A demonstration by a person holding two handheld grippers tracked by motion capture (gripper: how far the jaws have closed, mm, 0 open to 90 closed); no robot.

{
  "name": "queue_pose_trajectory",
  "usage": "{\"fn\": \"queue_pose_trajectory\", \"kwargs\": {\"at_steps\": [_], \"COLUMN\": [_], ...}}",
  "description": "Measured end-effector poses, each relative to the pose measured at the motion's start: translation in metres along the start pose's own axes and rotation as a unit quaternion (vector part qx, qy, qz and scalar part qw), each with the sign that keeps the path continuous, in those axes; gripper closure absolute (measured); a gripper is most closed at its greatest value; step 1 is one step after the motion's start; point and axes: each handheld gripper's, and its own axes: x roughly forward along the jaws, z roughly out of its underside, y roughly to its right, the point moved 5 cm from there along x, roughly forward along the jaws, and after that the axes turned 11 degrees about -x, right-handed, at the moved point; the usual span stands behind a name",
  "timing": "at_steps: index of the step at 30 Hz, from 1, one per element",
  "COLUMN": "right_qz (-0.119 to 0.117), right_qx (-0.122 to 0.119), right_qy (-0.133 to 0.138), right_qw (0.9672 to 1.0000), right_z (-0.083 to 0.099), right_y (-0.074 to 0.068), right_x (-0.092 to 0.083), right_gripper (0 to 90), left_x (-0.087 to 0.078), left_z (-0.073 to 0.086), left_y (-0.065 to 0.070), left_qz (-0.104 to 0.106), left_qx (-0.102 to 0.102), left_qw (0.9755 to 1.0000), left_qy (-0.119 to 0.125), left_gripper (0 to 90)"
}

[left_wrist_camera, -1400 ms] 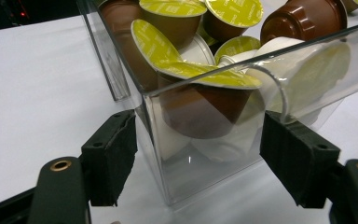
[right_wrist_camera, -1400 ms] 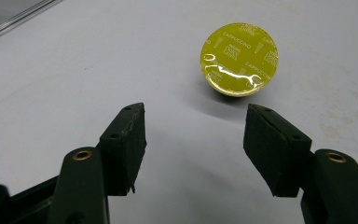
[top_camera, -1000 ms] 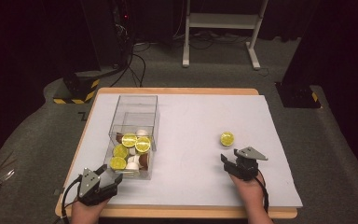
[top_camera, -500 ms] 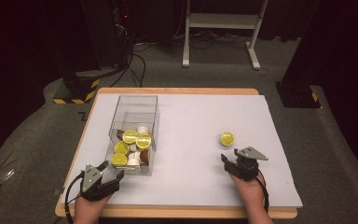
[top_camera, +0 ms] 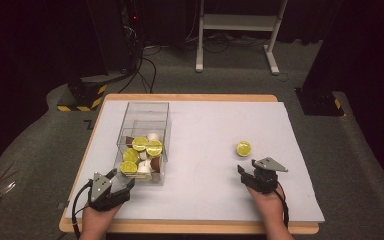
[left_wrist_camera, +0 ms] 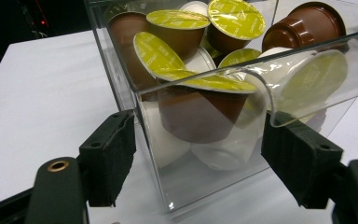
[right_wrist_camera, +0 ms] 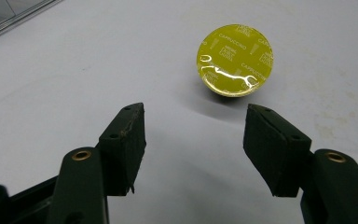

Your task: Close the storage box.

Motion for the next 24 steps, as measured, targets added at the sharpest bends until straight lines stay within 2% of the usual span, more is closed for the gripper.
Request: {"fn": "queue_pose_trajectory", "kwargs": {"at_steps": [5, 7, 15, 19, 22, 24], "right_qz": [0.0, 0.0, 0.002, 0.002, 0.001, 0.001], "right_qx": [0.001, 0.001, 0.002, 0.001, 0.002, 0.002], "right_qy": [-0.001, 0.0, 0.002, 0.0, 0.002, 0.003], "right_qw": [1.0, 1.0, 1.0, 1.0, 1.0, 1.0], "right_z": [0.0, 0.0, 0.0, 0.001, 0.0, 0.0], "right_y": [0.0, 0.0, 0.002, 0.002, 0.002, 0.003], "right_x": [0.001, 0.0, -0.001, 0.0, -0.001, -0.001], "right_gripper": [38.9, 39.0, 39.1, 39.1, 39.1, 39.1], "left_x": [0.001, 0.002, 0.011, 0.014, 0.018, 0.021], "left_z": [-0.001, -0.002, -0.005, -0.005, -0.005, -0.006], "left_y": [-0.002, -0.002, -0.002, -0.003, -0.002, -0.001], "left_qz": [-0.004, -0.005, -0.012, -0.014, -0.019, -0.017], "left_qx": [0.006, -0.001, -0.006, 0.0, 0.013, 0.007], "left_qw": [1.0, 1.0, 0.9999, 0.9999, 0.9997, 0.9997], "left_qy": [0.001, 0.004, 0.008, 0.008, 0.013, 0.013], "left_gripper": [27.2, 28.9, 28.5, 28.0, 23.7, 21.6]}}
